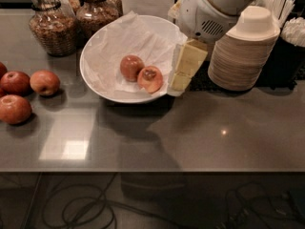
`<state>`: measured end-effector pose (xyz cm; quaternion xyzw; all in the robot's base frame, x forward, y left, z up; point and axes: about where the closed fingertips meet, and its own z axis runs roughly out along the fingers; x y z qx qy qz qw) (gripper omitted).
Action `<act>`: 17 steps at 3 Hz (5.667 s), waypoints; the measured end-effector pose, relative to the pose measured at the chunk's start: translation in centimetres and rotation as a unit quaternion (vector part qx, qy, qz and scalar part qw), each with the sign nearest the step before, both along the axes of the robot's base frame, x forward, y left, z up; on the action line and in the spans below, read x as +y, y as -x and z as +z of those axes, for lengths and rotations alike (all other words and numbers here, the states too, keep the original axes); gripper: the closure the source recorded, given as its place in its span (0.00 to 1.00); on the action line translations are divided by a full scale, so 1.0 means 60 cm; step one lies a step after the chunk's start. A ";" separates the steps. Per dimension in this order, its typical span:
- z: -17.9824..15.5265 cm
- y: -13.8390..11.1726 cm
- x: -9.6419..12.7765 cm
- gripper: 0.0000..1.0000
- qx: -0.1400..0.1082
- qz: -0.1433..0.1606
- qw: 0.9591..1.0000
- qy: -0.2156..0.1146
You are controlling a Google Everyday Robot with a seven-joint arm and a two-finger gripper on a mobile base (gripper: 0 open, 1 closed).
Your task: Pick apple from white bowl
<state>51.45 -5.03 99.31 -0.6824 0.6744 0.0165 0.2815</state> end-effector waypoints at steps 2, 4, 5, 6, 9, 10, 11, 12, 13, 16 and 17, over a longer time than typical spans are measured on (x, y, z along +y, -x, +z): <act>-0.022 -0.036 0.043 0.18 -0.009 0.019 0.999 -0.030; -0.056 -0.074 0.065 0.13 -0.003 0.024 0.999 -0.032; -0.090 -0.102 0.068 0.18 0.004 0.017 1.000 -0.024; -0.111 -0.133 0.066 0.20 0.007 0.010 1.000 -0.018; -0.156 -0.177 0.053 0.26 0.036 -0.011 0.998 -0.044; -0.175 -0.173 0.050 0.29 0.050 -0.016 0.997 -0.051; -0.194 -0.165 0.048 0.31 0.063 -0.019 0.996 -0.054; -0.209 -0.156 0.052 0.30 0.073 -0.017 0.996 -0.053; -0.214 -0.152 0.057 0.49 0.077 -0.014 0.995 -0.053; -0.232 -0.118 0.049 1.00 0.112 -0.008 0.991 -0.067; -0.226 -0.117 0.049 1.00 0.113 -0.007 0.991 -0.067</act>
Offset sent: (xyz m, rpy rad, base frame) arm 0.0378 0.0328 -0.0282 0.0711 -0.0153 0.0439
